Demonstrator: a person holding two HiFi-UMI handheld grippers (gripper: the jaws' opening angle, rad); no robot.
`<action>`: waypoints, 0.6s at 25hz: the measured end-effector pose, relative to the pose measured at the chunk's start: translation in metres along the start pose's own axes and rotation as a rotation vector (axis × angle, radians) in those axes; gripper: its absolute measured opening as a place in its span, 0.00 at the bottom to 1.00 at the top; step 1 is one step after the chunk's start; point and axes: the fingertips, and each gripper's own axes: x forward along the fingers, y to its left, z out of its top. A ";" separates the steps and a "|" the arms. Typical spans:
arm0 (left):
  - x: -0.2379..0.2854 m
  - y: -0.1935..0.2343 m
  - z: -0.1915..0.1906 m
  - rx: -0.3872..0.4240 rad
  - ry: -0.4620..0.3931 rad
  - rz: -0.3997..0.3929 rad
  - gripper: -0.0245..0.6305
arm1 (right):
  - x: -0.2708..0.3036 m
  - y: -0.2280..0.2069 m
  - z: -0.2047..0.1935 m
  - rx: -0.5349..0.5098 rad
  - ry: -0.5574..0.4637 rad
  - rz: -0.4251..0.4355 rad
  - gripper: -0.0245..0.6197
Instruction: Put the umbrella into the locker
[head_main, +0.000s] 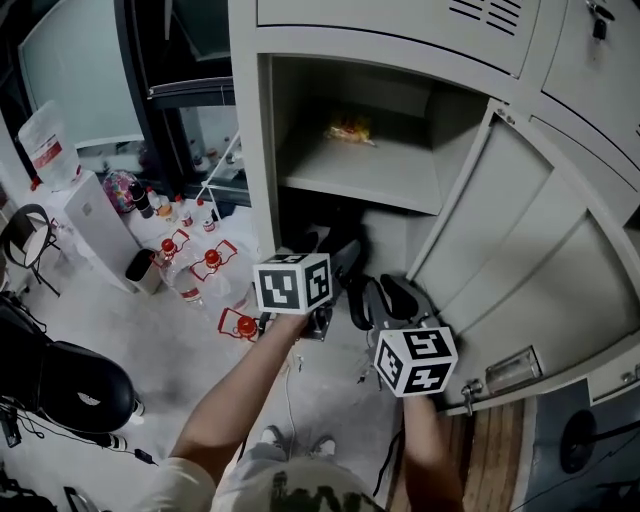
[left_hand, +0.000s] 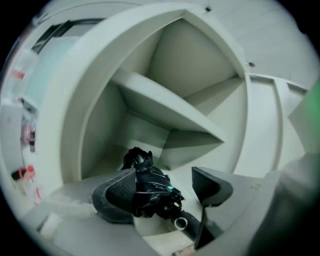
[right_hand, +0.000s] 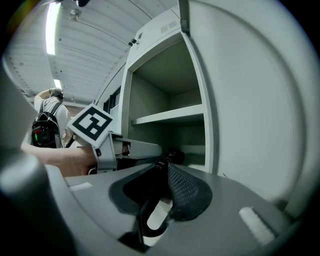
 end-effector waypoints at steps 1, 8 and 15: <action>-0.003 -0.001 0.000 0.022 -0.002 -0.001 0.60 | 0.001 0.001 -0.001 -0.002 0.005 0.003 0.14; -0.035 -0.007 0.002 0.178 -0.019 -0.052 0.53 | 0.006 0.016 -0.013 -0.063 0.068 -0.011 0.26; -0.068 -0.005 -0.005 0.240 -0.022 -0.136 0.48 | 0.017 0.032 -0.042 -0.199 0.192 -0.087 0.40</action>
